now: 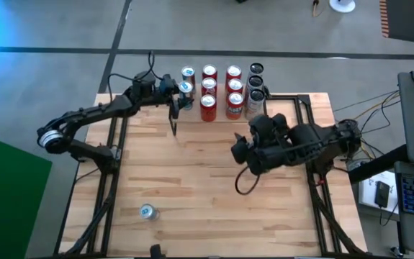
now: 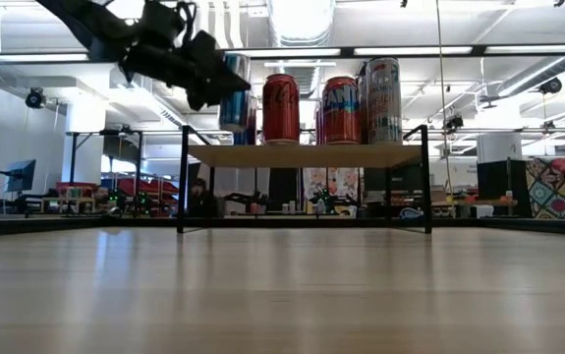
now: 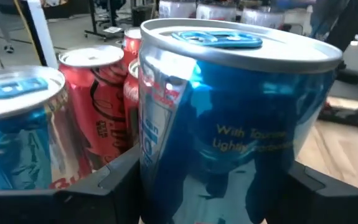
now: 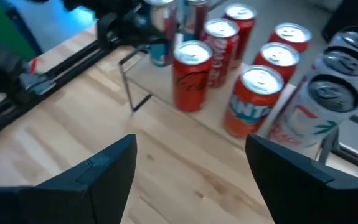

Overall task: Place canned beverage on shelf
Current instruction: Put the right blue soda can aligned with the other blue soda can on the shelf

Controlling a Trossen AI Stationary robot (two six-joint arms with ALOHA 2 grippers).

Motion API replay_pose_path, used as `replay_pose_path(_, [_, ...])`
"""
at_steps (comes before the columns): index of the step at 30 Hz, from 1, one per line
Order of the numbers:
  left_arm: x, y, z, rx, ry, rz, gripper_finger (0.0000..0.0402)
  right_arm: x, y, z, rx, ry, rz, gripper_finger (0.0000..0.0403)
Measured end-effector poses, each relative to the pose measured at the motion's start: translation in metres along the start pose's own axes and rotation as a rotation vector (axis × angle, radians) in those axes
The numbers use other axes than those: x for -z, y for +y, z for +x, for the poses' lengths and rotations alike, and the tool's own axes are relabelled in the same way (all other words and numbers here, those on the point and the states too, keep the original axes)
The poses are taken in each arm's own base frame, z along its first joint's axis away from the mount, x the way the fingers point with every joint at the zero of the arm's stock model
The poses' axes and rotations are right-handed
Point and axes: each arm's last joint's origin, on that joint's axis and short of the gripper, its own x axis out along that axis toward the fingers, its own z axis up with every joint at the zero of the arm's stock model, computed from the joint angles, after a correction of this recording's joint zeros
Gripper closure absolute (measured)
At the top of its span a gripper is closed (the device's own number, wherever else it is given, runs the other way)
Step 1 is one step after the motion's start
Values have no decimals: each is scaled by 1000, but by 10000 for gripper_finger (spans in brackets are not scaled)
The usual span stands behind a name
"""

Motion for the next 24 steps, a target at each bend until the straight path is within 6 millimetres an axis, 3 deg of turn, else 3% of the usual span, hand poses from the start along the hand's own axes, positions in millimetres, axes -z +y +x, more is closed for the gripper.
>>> replay_pose_path(10, [25,28,12,59,34,17,172,-14,-19,-1,10,-8,86,115])
replay_pose_path(16, [27,36,15,54,8,13,170,-18,-28,-7,-2,-15,128,115])
replay_pose_path(24, [34,39,19,55,25,-21,117,-21,-32,-9,-2,-22,141,115])
